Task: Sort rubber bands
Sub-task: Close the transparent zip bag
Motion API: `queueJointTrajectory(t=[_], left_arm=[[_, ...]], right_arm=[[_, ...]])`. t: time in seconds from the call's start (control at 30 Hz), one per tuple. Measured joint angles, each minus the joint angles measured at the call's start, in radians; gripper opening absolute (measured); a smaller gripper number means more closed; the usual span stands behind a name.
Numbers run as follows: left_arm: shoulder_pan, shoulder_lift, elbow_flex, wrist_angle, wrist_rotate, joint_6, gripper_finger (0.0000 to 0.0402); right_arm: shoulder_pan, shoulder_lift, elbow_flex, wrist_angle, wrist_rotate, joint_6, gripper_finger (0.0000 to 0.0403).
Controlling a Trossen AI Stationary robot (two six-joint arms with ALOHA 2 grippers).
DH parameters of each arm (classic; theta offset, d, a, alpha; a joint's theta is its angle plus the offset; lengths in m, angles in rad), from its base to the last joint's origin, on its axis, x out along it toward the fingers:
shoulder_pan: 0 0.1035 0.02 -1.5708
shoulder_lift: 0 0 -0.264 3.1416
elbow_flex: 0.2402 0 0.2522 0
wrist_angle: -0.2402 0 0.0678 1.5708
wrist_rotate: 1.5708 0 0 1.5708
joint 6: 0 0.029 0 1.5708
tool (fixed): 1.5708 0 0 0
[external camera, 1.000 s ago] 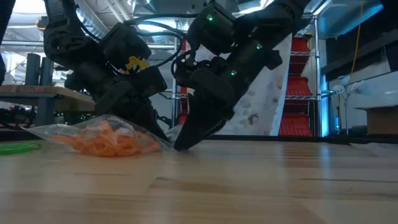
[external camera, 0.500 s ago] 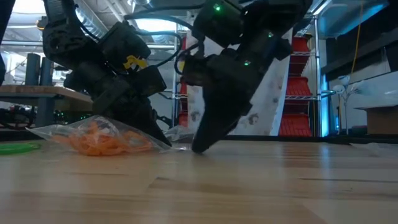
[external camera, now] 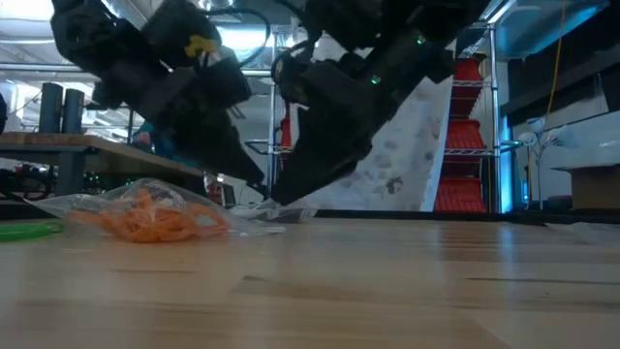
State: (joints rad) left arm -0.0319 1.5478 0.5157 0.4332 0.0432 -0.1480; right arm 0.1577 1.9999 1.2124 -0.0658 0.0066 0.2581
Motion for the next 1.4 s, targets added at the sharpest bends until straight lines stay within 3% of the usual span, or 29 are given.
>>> queueJointTrajectory(t=[0.2, 0.4, 0.77, 1.23, 1.4], left_arm=[[0.002, -0.1, -0.003, -0.141, -0.014, 0.056, 0.0001], [0.002, -0.057, -0.021, -0.14, -0.015, 0.076, 0.0001], [0.003, 0.087, -0.02, -0.07, -0.041, 0.073, 0.0001], [0.036, 0.059, -0.012, -0.042, -0.058, 0.079, 0.0001], [0.047, 0.098, -0.013, -0.058, -0.006, 0.082, 0.0001]], right_arm=[[-0.001, 0.061, 0.0, 0.102, 0.008, -0.005, 0.0163], [-0.016, 0.106, 0.002, 0.154, 0.063, -0.002, 0.0163], [-0.021, 0.122, 0.006, 0.144, 0.055, -0.005, 0.0163], [-0.021, 0.123, 0.005, 0.14, 0.047, -0.004, 0.0163], [-0.021, 0.124, 0.005, 0.144, 0.046, -0.003, 0.0163]])
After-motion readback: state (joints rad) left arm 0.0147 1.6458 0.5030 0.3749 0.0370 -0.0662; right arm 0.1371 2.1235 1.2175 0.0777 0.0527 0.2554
